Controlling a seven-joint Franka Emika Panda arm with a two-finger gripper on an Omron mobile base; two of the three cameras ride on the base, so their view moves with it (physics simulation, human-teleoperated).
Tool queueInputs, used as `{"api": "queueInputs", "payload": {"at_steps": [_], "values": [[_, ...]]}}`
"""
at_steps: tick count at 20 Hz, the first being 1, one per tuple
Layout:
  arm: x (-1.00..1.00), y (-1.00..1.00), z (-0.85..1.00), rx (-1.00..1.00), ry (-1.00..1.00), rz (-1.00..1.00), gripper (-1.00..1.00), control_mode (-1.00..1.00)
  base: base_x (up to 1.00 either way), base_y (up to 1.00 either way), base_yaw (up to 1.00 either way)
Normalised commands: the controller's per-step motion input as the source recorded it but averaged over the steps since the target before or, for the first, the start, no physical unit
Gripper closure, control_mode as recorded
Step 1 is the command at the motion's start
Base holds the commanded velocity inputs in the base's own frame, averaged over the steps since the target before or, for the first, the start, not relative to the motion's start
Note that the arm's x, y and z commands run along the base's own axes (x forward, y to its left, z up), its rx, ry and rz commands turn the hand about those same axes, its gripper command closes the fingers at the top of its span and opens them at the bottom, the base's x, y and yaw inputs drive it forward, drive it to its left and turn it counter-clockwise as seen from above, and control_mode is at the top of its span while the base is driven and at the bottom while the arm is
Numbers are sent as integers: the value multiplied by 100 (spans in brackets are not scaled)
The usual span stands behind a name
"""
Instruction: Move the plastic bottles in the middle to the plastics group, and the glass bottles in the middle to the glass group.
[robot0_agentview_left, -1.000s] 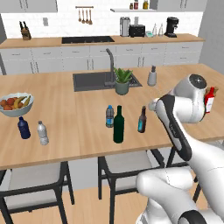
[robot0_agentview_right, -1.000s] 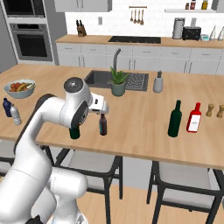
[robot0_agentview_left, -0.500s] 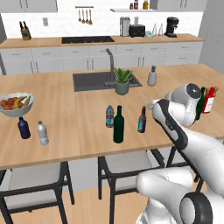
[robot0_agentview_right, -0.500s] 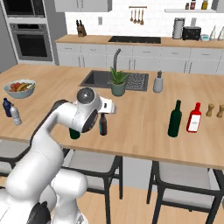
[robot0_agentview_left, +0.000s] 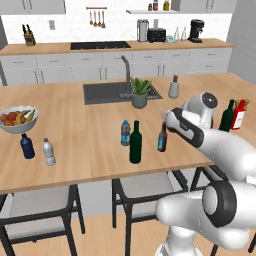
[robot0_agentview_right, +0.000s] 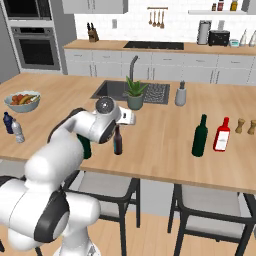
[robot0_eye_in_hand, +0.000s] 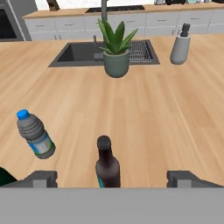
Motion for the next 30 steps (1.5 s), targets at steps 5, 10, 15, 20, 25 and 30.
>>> {"api": "queueInputs", "payload": {"at_steps": [5, 10, 15, 20, 25, 30], "values": [[2, 1, -17, 0, 0, 0, -100, -100, 0, 0, 0], [10, 16, -19, -4, 0, 1, -100, -100, 0, 0, 0], [22, 4, -12, -3, 0, 3, -100, -100, 0, 0, 0], [34, 7, -4, 0, 0, 0, -100, -100, 0, 0, 0], [28, 2, -17, 0, 0, 0, -100, -100, 0, 0, 0], [14, 0, -35, 0, 0, 1, -100, -100, 0, 0, 0]]}}
